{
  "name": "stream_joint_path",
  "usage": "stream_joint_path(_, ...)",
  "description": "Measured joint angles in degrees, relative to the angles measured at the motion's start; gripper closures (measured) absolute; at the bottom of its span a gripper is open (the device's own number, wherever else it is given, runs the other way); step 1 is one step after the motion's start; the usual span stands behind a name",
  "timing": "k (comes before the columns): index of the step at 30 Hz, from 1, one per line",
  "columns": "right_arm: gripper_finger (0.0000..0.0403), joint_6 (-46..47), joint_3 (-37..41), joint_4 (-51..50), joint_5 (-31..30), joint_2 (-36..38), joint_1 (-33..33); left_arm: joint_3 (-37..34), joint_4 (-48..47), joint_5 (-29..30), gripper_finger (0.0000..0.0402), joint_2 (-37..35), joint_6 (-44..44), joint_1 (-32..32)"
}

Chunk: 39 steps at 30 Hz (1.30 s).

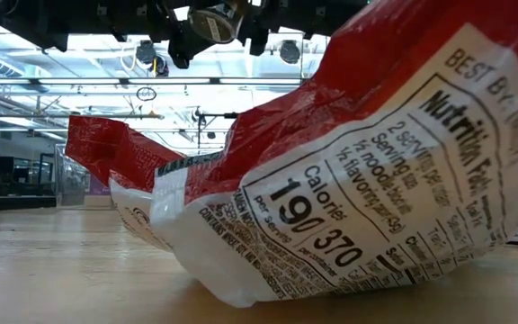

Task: Pick & Place Food Item
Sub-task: Put the gold seasoning bottle into the top left transparent bin

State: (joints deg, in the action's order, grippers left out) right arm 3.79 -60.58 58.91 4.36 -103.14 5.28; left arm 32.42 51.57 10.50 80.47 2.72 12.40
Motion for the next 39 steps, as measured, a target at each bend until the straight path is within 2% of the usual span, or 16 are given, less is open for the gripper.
stream_joint_path(5, 0.0143, -0.19, 0.27, -0.24, 0.18, 0.66, 0.04, 0.00, -0.46, 0.36, 0.0116, 0.00, 0.65, 0.03)
stream_joint_path(9, 0.0143, -0.35, 0.31, -4.46, 0.22, 1.98, -0.03, 0.04, -2.40, 1.18, 0.0068, -0.07, 5.28, 0.07)
stream_joint_path(13, 0.0143, -1.10, 0.44, -15.43, 0.69, 5.25, -0.35, 0.10, -7.05, -1.08, 0.0032, -0.07, 10.05, 0.79)
stream_joint_path(17, 0.0143, -2.95, 0.44, -26.42, 0.67, 9.06, -0.46, 0.13, -12.18, -1.58, 0.0018, -0.18, 14.42, 1.23)
stream_joint_path(20, 0.0143, -3.19, 0.31, -29.44, 0.10, 9.40, -0.04, 1.09, -19.08, -3.05, 0.0016, -2.72, 17.47, 0.92)
stream_joint_path(23, 0.0143, -3.23, 0.44, -33.37, -0.02, 9.15, 0.41, 7.71, -36.88, -6.06, 0.0015, -5.55, 19.08, -0.27)
stream_joint_path(26, 0.0143, -3.65, 0.44, -35.14, -0.03, 8.65, 0.44, 17.85, -55.74, -4.23, 0.0015, -5.84, 17.15, -0.49)
stream_joint_path(28, 0.0143, -3.65, 0.42, -35.23, -0.07, 8.27, 0.44, 23.86, -64.37, -2.63, 0.0015, -5.18, 14.10, -0.25)
stream_joint_path(31, 0.0143, -4.16, 0.44, -34.43, -0.07, 8.16, 0.74, 30.84, -68.01, -2.53, 0.0014, -3.50, 10.21, -0.10)
stream_joint_path(35, 0.0143, -4.81, 0.31, -33.49, 0.07, 7.52, 0.90, 38.81, -74.43, -5.84, 0.0014, 0.22, 8.70, -1.01)
stream_joint_path(39, 0.0143, -5.19, 0.37, -33.85, 0.07, 7.33, 0.80, 44.84, -80.18, -4.80, 0.0014, 5.35, 6.94, -1.91)
